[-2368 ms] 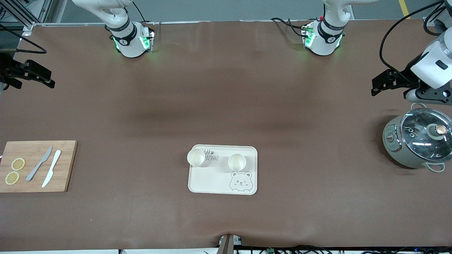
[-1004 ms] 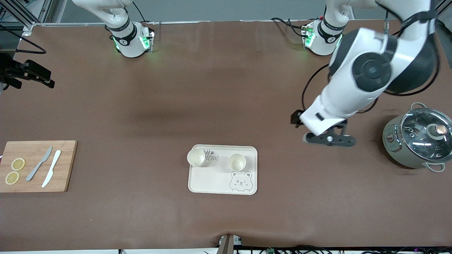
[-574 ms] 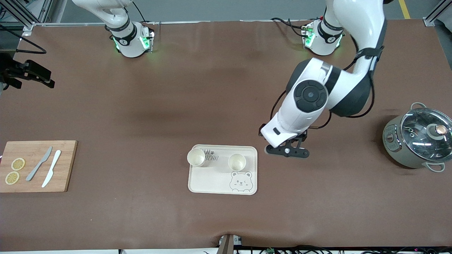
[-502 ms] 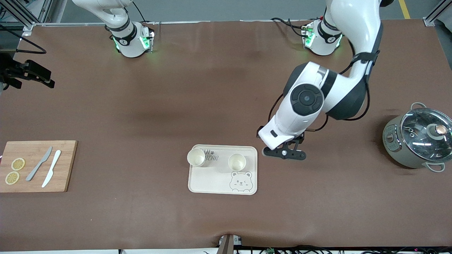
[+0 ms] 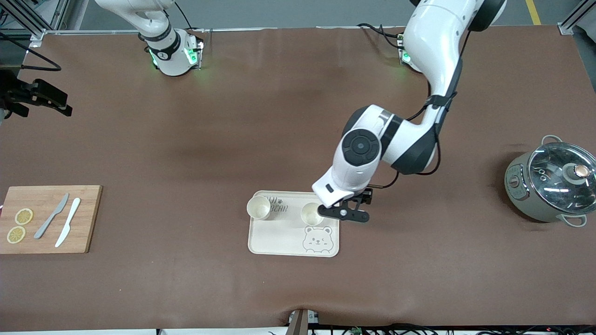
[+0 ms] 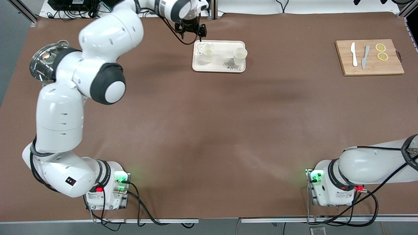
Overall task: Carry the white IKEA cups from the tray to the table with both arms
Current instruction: 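Move the left gripper over the white cup on the tray, then lower the left gripper and grasp the white cup's rim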
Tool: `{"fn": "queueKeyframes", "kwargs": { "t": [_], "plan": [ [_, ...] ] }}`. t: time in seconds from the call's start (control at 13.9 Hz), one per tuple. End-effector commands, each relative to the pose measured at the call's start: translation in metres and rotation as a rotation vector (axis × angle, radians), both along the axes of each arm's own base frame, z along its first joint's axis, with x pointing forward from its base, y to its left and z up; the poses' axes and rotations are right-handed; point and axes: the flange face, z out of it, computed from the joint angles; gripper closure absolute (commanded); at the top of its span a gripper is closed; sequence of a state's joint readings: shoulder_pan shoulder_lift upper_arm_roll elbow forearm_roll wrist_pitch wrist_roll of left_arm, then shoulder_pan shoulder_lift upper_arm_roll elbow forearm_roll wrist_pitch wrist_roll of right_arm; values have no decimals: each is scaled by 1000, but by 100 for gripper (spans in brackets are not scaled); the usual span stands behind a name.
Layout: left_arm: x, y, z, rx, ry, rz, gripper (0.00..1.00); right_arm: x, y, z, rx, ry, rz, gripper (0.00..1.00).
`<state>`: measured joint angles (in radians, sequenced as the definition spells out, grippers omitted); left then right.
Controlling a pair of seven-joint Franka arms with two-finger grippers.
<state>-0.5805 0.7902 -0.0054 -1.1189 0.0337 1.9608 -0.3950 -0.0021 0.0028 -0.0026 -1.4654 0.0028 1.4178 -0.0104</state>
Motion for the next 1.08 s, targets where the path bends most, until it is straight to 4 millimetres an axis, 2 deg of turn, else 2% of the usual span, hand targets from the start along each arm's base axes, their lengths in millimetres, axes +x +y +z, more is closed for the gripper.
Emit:
{"fn": "queueKeyframes", "kwargs": {
  "t": [0.0,0.14,0.22,0.5,0.79,0.93,1.0],
  "plan": [
    [12,-11,-22,6,-44,4,0,-6,-4,1,-1,0,3,0],
    [11,-20,-47,-4,-58,-7,0,-6,-6,1,-1,0,0,0],
    [13,-23,-53,-10,-67,-10,0,-6,-6,1,1,0,0,0],
    [18,-26,-72,-19,-82,-13,0,-6,-3,1,1,2,5,0],
    [21,-27,-83,-36,-106,-12,0,-5,-16,2,2,-1,-21,0],
    [21,-27,-94,-38,-107,-13,0,-5,-15,3,2,-5,-21,0],
    [23,-28,-94,-44,-119,-13,0,-5,-14,3,2,-5,-19,0]
  ]
}}
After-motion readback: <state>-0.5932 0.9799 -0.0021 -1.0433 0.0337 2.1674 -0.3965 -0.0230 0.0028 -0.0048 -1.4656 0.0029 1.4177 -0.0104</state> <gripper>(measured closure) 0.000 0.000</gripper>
